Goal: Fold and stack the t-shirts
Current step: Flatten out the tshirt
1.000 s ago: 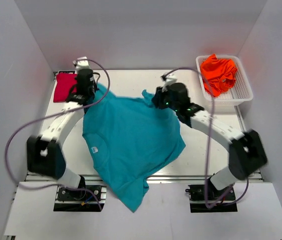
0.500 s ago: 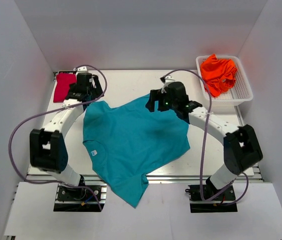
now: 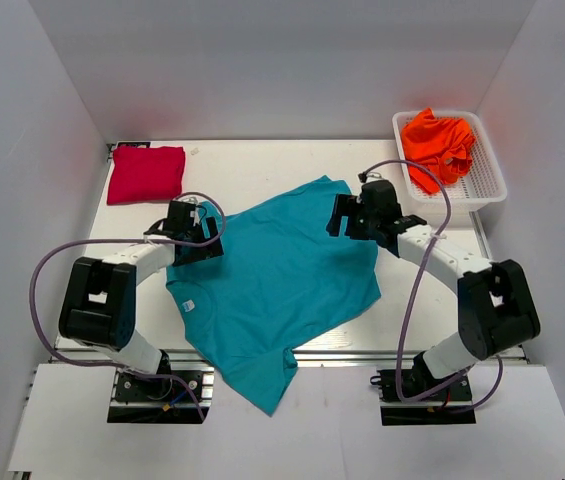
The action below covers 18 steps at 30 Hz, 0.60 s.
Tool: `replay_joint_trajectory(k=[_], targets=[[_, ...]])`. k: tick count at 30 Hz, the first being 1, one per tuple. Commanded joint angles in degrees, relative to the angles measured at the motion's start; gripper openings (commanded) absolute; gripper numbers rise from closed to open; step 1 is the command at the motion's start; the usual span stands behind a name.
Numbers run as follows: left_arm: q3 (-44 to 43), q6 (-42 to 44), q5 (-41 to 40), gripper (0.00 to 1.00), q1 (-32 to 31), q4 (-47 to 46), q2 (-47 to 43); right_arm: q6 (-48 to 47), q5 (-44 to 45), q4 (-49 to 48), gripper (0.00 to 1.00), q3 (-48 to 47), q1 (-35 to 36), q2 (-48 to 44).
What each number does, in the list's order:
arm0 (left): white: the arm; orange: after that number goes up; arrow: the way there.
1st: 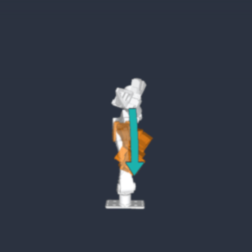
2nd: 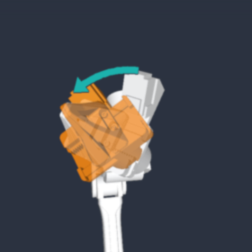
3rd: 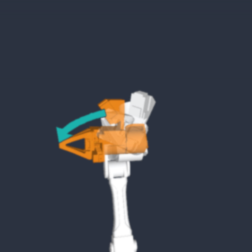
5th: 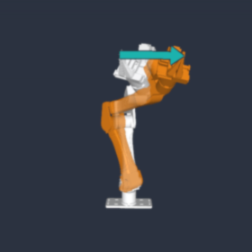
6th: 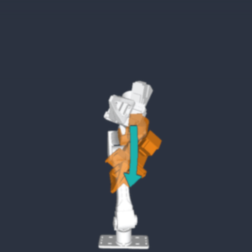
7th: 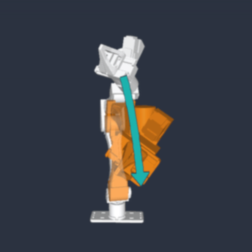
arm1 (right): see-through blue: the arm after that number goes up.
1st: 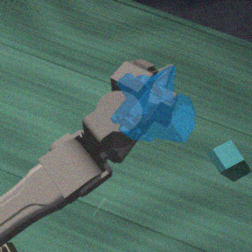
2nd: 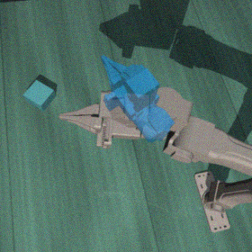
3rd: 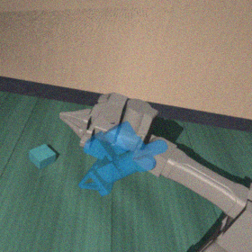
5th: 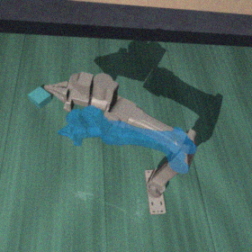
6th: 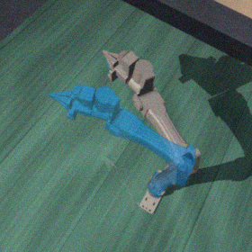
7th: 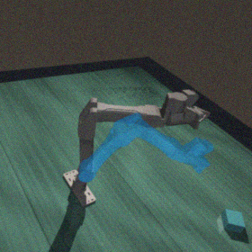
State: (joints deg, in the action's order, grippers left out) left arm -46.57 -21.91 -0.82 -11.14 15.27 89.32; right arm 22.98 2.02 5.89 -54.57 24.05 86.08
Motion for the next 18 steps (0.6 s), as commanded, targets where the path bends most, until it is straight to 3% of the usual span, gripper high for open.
replay_joint_trajectory(k=[1, 5, 11, 18], targets=[[-1.4, -1.6, 0.8, 1.00, 0.1, -1.7, 1.1, 0.5, -5.1, -0.5, 0.90, -0.7, -0.8, 3.9], [-3.1, -2.3, 1.3, 1.00, 1.2, -3.0, 5.9, 1.0, -6.9, -0.9, 0.90, -0.8, -1.8, 8.0], [-14.6, 0.9, 3.3, 1.00, 0.1, -3.5, 16.7, 3.6, -9.0, -1.2, 0.90, 2.0, -3.0, 10.5], [-20.9, 2.8, 12.5, 1.00, 0.1, -5.2, 23.7, 10.4, -9.8, 2.5, 0.88, 18.8, -2.9, 0.2]])
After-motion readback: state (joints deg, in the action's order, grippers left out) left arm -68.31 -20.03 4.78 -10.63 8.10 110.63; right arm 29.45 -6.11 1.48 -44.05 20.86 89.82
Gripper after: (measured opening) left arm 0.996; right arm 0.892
